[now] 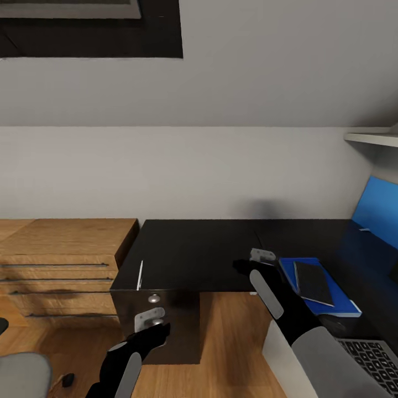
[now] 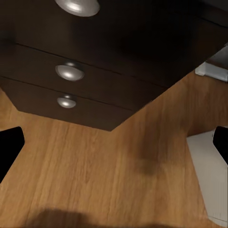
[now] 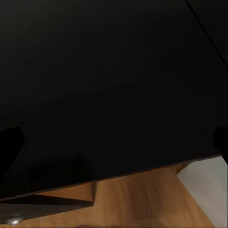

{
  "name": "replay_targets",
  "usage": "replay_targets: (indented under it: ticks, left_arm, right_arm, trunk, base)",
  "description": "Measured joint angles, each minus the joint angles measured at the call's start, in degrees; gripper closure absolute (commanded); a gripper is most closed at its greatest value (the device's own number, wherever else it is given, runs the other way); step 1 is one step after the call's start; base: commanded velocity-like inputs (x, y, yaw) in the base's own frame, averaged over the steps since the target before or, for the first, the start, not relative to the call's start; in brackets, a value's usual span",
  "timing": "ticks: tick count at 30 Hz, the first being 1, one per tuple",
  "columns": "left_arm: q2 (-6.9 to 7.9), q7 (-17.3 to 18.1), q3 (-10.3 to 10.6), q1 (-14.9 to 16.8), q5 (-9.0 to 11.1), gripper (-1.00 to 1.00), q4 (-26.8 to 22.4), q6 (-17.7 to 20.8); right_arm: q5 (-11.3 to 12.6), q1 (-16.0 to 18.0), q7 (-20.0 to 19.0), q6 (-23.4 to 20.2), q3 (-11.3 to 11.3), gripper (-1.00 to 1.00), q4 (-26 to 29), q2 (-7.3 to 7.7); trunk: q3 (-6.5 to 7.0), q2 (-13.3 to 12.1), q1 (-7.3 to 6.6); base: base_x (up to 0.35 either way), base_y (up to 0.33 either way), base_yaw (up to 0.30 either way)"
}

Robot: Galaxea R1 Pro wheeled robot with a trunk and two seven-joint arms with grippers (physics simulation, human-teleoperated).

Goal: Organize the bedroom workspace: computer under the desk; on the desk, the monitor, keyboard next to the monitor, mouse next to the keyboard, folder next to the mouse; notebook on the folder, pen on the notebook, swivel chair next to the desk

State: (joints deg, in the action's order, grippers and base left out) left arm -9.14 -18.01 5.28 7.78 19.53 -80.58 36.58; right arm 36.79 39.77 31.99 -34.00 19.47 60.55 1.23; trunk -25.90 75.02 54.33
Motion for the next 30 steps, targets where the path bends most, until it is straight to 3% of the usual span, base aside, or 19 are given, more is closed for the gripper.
replay_targets:
  ticks: [8, 15, 20, 30]
  left_arm:
    - [0.10, 0.0, -0.1, 0.0, -0.1, -1.00, -0.1, 0.0]
    - [-0.45, -0.2, 0.0, -0.1, -0.1, -1.00, -2.3, 0.0]
    - [0.41, -0.2, 0.1, -0.1, -0.1, -1.00, -3.9, 0.1]
    - [0.91, -0.2, 0.1, -0.1, 0.0, -1.00, -5.2, 0.1]
  right_arm:
    - [-0.1, 0.0, -0.2, 0.3, 3.8, -1.00, 0.1, 0.13]
    - [-0.3, -0.4, 0.7, -1.7, 3.9, -1.00, 0.7, -0.09]
    - [-0.4, -0.4, 0.6, -1.7, 4.0, -1.00, -0.1, 0.82]
    - [-0.3, -0.5, 0.5, -1.7, 4.0, -1.00, -0.2, 1.07]
  trunk:
    - [-0.12, 0.0, 0.00]
    - [-0.12, 0.0, 0.00]
    - [-0.12, 0.0, 0.00]
    - [-0.12, 0.0, 0.00]
  base:
    - [0.000, 0.000, 0.048]
    - [0.000, 0.000, 0.000]
    - [0.000, 0.000, 0.000]
    - [0.000, 0.000, 0.008]
